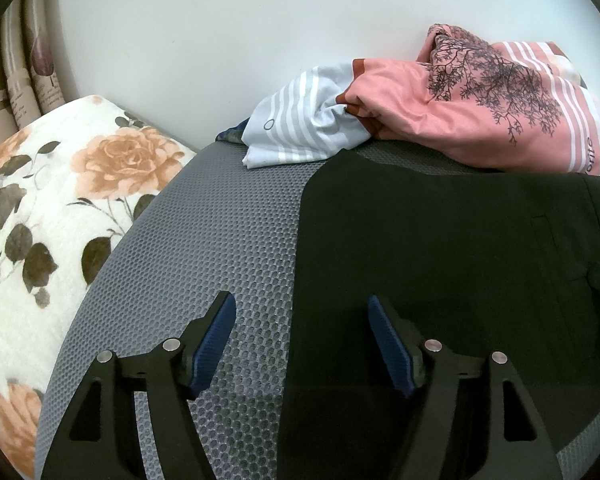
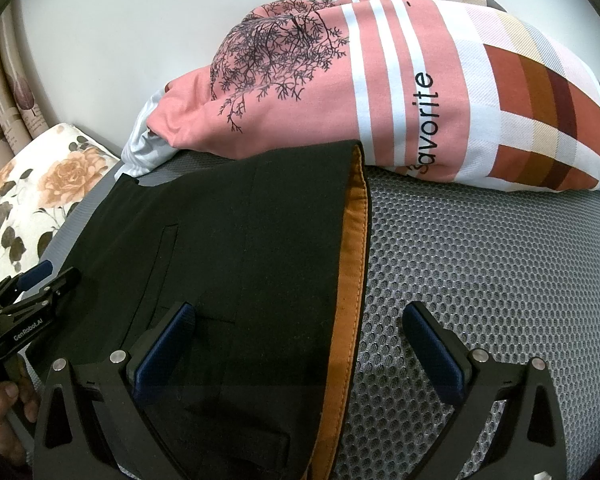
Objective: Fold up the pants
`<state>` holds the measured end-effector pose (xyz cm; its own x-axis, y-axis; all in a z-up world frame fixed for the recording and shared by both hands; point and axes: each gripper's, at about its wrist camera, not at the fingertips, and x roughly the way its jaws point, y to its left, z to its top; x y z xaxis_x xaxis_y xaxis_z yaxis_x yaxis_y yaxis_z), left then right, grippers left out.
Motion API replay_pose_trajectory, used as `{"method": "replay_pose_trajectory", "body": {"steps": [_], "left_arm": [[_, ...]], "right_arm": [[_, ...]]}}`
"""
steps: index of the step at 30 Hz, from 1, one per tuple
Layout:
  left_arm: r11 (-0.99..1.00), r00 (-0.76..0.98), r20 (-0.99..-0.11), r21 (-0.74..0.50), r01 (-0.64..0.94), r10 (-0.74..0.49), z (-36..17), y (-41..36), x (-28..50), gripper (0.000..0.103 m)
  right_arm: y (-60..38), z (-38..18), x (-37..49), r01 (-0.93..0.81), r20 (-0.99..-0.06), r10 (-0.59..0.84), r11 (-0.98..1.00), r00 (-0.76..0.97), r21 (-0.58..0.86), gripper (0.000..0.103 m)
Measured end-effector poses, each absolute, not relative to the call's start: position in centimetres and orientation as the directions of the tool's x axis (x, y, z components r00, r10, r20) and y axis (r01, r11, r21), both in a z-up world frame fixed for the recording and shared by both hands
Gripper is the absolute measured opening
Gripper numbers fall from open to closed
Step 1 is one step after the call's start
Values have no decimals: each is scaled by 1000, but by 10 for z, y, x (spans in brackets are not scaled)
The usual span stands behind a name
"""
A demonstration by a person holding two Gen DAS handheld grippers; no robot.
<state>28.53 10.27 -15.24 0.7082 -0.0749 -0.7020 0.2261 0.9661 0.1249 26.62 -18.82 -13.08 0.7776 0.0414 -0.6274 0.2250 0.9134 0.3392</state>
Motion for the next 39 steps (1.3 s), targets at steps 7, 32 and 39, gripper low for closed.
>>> {"method": "replay_pose_trajectory", "body": {"steps": [7, 32, 39], "left_arm": [[965, 713, -698, 140, 221, -62, -154, 102, 287, 75], [958, 775, -631, 203, 203, -30, -144, 89, 261, 95], [960, 782, -623, 198, 197, -32, -143, 90, 258, 97]], "right_arm": [[-189, -131, 267, 227, -628, 43, 911, 777, 343, 103], [-191, -111, 235, 210, -578, 44, 907, 815, 365, 103], [-167, -89, 205, 143, -528, 72, 924, 846, 355, 103]]}}
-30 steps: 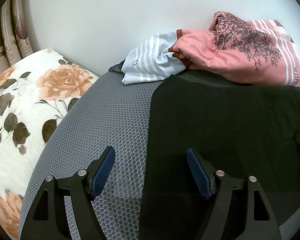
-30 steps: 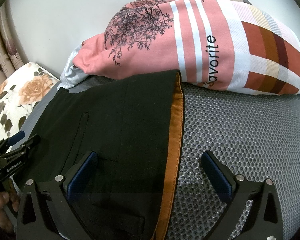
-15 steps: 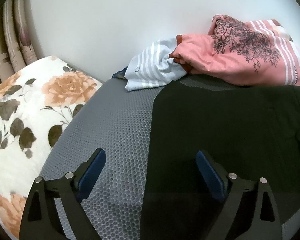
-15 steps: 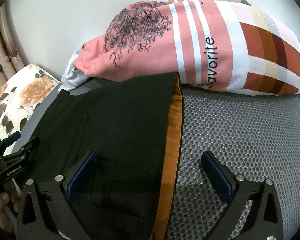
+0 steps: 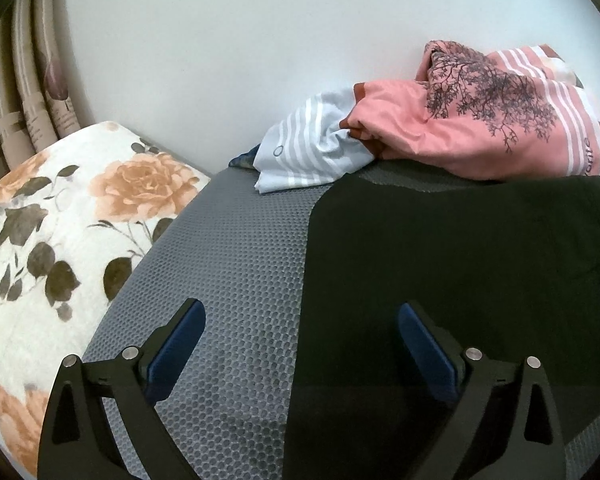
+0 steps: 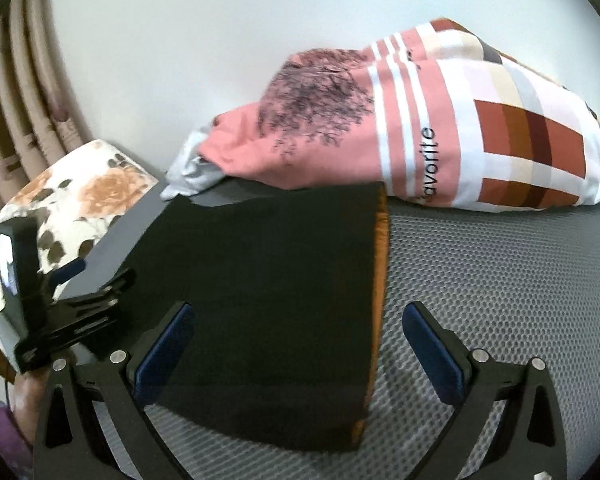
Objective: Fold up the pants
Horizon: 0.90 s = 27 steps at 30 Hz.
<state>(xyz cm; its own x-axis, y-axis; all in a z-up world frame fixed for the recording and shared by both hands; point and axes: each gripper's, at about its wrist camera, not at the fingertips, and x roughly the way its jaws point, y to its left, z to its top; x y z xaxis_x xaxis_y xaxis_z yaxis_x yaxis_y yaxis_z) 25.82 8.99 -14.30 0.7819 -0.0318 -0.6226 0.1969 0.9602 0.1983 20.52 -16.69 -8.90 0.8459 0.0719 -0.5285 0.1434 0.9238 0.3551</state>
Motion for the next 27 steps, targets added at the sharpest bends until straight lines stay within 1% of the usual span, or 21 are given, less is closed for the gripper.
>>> {"method": "replay_pose_trajectory", "body": {"steps": [3, 5, 9, 15, 18, 21, 25, 27], "left_arm": [[960, 787, -617, 201, 193, -29, -143, 89, 256, 98], [961, 791, -611, 200, 193, -32, -142, 90, 255, 98], [963, 797, -602, 184, 194, -46, -140, 92, 253, 98], [949, 842, -539, 261, 176, -8, -128, 85, 237, 98], [954, 854, -520, 250, 164, -10, -114, 84, 229, 98], [964, 868, -496, 225, 139, -9, -96, 86, 219, 103], [978, 883, -470, 185, 96, 2, -70, 91, 202, 103], [983, 902, -432, 162, 81, -3, -52, 94, 187, 103]], "right_arm": [[-154, -90, 202, 121, -537, 94, 929, 838, 350, 103], [-148, -90, 202, 126, -542, 81, 934, 836, 335, 103], [-148, -85, 197, 120, -530, 94, 927, 843, 355, 103], [-150, -70, 189, 103, -503, 94, 931, 859, 349, 103], [-147, -61, 185, 84, -486, 110, 929, 867, 360, 103], [-145, -52, 179, 71, -470, 118, 928, 875, 365, 103], [-145, -41, 167, 58, -451, 125, 927, 884, 372, 103], [-146, -37, 160, 55, -440, 127, 924, 889, 377, 103]]}}
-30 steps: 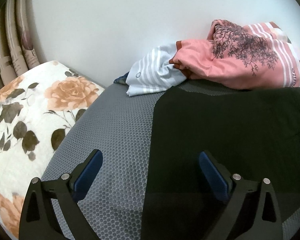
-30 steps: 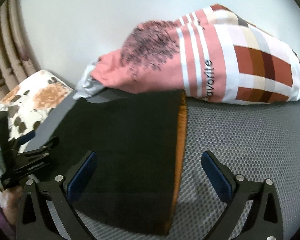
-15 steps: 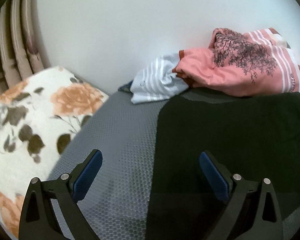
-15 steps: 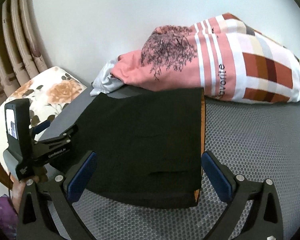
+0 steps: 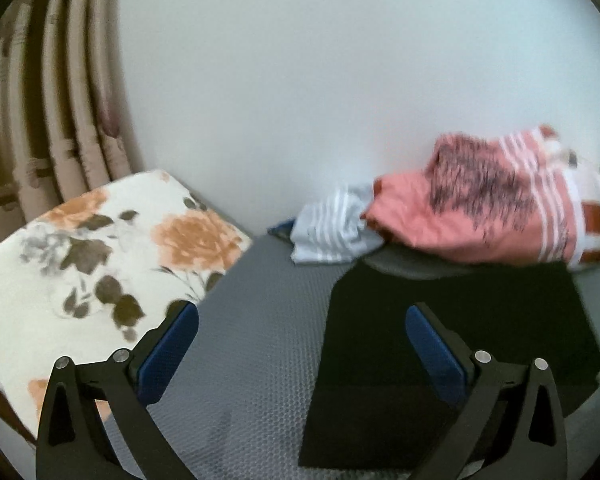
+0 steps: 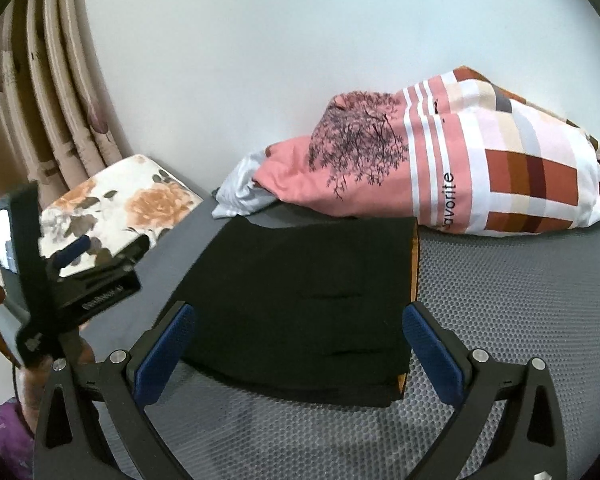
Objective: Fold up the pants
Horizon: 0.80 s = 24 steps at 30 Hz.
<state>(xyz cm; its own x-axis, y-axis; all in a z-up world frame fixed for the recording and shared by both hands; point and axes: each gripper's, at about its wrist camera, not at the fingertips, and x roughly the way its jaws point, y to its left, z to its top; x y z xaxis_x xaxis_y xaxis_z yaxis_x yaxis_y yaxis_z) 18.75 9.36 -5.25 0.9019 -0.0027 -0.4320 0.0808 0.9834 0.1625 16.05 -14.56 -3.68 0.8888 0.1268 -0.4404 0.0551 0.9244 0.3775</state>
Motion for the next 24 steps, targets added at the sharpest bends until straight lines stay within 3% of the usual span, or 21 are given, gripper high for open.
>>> {"method": "replay_pose_trajectory", "body": {"steps": [9, 16, 21, 24], "left_arm": [[990, 940, -337, 106, 91, -51, 12, 90, 139, 103], [999, 973, -229, 44, 28, -17, 46, 86, 105, 103], [994, 965, -260, 100, 48, -20, 55, 78, 95, 103], [993, 956, -281, 49, 105, -87, 54, 80, 90, 103]], "right_arm": [[-152, -11, 129, 45, -381, 121, 916, 917, 399, 103], [-151, 7, 107, 36, -340, 107, 921, 934, 389, 103], [-145, 17, 98, 21, -321, 104, 931, 941, 363, 103], [-143, 20, 94, 16, -313, 106, 932, 944, 361, 103]]}}
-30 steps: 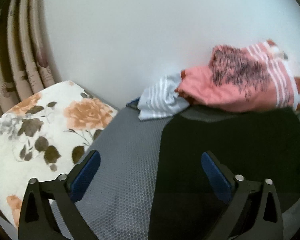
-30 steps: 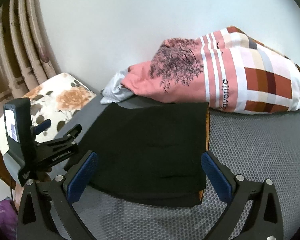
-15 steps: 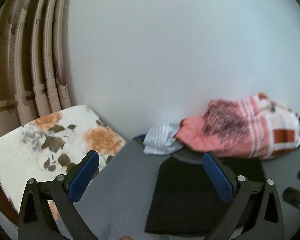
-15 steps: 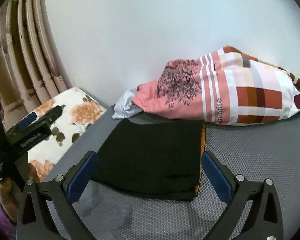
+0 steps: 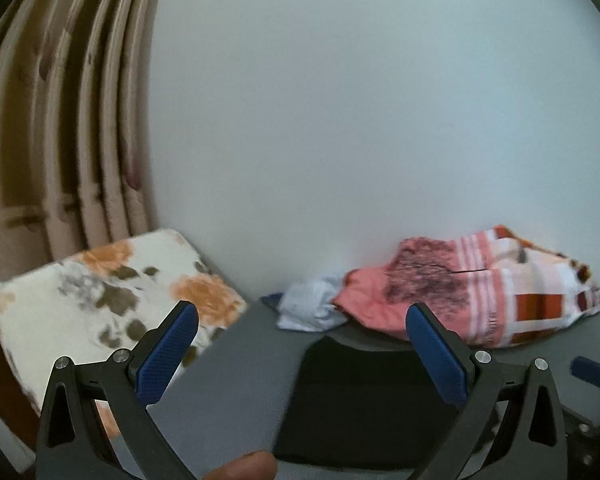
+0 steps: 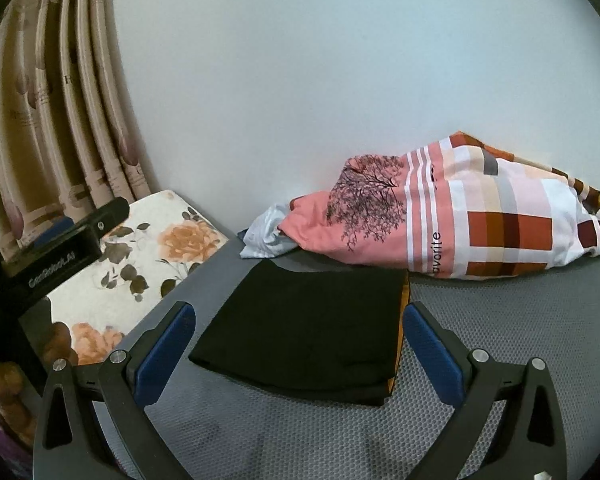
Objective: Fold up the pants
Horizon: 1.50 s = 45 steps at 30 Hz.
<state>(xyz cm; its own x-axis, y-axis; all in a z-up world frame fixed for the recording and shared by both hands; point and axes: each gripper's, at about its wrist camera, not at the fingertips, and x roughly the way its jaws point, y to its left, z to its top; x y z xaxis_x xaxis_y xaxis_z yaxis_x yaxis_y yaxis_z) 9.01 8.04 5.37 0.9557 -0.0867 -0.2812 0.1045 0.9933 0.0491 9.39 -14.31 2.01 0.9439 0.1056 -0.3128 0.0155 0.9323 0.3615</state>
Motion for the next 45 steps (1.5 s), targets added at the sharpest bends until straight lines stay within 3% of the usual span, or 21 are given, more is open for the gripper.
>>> {"method": "replay_pose_trajectory", "body": {"steps": [45], "left_arm": [[992, 893, -442, 50, 119, -85, 2, 76, 113, 103]], "right_arm": [[-129, -3, 111, 6, -398, 142, 938, 907, 347, 103]]}}
